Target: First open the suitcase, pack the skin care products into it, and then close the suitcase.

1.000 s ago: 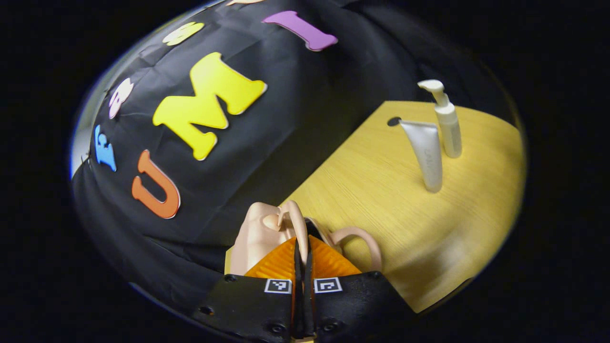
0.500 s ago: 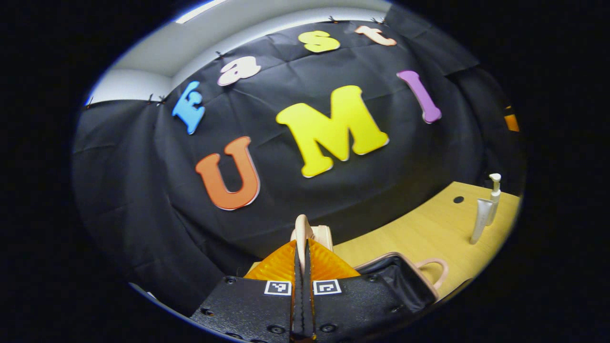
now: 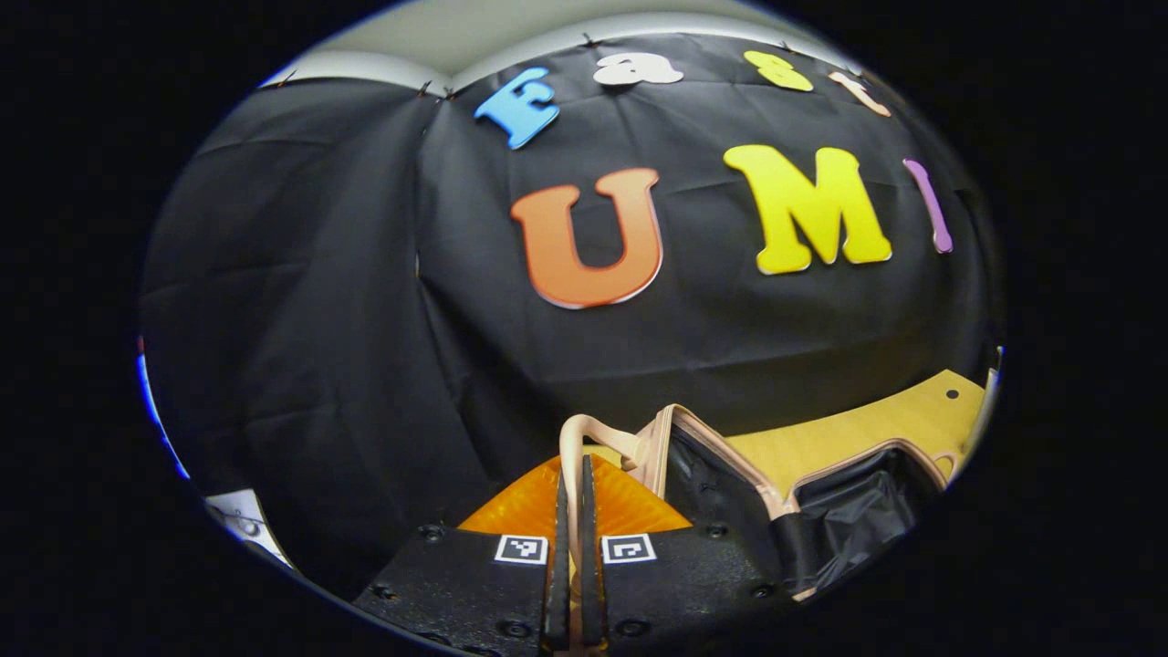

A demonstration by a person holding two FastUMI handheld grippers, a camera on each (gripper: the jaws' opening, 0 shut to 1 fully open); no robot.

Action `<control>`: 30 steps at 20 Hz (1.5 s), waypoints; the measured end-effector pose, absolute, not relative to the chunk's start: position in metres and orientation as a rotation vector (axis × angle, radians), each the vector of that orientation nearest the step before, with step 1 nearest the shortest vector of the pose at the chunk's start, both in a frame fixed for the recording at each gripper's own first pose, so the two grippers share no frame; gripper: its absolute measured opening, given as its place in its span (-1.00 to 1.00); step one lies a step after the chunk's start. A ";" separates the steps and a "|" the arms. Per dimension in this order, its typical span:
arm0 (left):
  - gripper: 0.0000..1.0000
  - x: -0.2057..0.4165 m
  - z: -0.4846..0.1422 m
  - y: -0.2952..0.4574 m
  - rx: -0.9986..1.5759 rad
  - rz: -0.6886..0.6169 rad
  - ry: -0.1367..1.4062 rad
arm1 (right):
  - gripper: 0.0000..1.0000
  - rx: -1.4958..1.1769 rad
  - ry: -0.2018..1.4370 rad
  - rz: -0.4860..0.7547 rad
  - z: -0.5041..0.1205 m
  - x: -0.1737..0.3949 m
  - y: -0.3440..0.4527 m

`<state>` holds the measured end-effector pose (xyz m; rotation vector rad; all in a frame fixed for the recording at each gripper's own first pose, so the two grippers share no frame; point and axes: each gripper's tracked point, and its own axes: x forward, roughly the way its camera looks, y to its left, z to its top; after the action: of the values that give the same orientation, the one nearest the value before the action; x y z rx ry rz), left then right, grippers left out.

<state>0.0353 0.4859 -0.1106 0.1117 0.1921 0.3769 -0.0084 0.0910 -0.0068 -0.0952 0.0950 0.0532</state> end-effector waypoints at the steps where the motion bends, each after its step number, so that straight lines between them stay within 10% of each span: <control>1: -0.82 0.037 -0.129 0.499 0.048 0.397 0.227 | 0.60 -0.100 0.106 0.053 -0.010 -0.009 0.093; 16: -0.55 0.057 -0.260 0.523 -0.300 0.400 0.434 | 0.60 -0.085 0.211 0.080 -0.046 -0.017 0.105; 25: 0.70 0.034 -0.192 0.507 -0.244 0.447 0.371 | 0.60 -0.027 0.196 0.107 -0.038 -0.014 0.098; 30: 0.91 0.035 -0.072 0.422 -0.105 0.398 0.217 | 0.60 0.013 0.163 0.096 -0.028 -0.013 0.072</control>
<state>0.0355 0.4221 -0.0718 -0.1046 0.2174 0.3983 -0.0129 0.0717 -0.0284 0.0130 0.1632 0.0959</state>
